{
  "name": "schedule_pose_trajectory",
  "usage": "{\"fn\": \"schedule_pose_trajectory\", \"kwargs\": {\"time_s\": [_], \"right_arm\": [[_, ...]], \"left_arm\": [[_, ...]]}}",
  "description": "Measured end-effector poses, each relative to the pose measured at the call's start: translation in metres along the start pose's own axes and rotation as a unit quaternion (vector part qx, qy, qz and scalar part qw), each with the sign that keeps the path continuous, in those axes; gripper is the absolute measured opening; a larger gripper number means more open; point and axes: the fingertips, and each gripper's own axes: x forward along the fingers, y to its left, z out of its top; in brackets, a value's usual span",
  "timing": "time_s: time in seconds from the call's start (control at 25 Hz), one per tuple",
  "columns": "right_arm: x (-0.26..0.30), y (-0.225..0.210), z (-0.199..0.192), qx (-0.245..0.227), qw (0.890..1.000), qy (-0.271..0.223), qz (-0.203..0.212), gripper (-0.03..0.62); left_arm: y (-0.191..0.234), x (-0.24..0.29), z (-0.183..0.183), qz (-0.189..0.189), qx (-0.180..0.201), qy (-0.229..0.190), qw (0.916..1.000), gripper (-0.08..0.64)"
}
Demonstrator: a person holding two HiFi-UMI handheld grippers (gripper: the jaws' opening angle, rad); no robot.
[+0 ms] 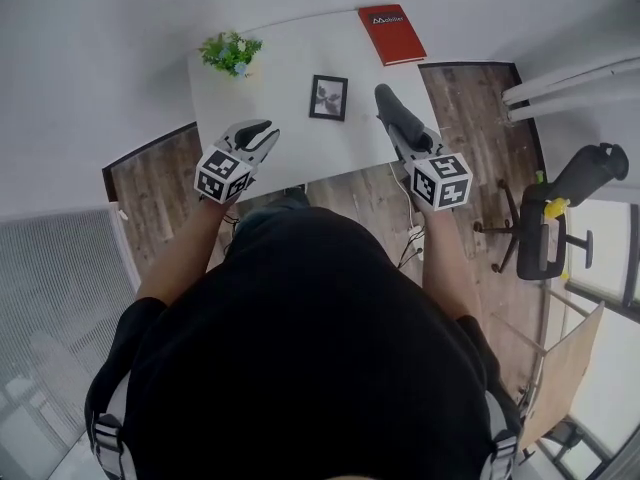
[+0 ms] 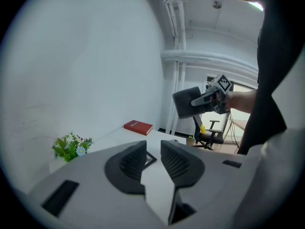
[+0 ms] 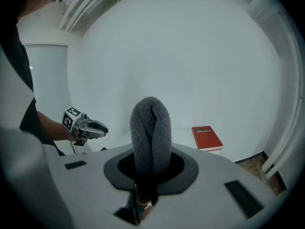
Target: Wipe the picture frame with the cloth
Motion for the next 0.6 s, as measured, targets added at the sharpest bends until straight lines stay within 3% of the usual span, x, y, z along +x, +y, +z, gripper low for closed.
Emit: {"fn": "schedule_pose_trajectory", "kwargs": {"time_s": [0.6], "right_arm": [[-0.038,0.008,0.012,0.003,0.998,-0.051,-0.029,0.046]], "left_arm": [[-0.023,-0.024,0.027,0.001,0.0,-0.028,0.9996,0.098]]}}
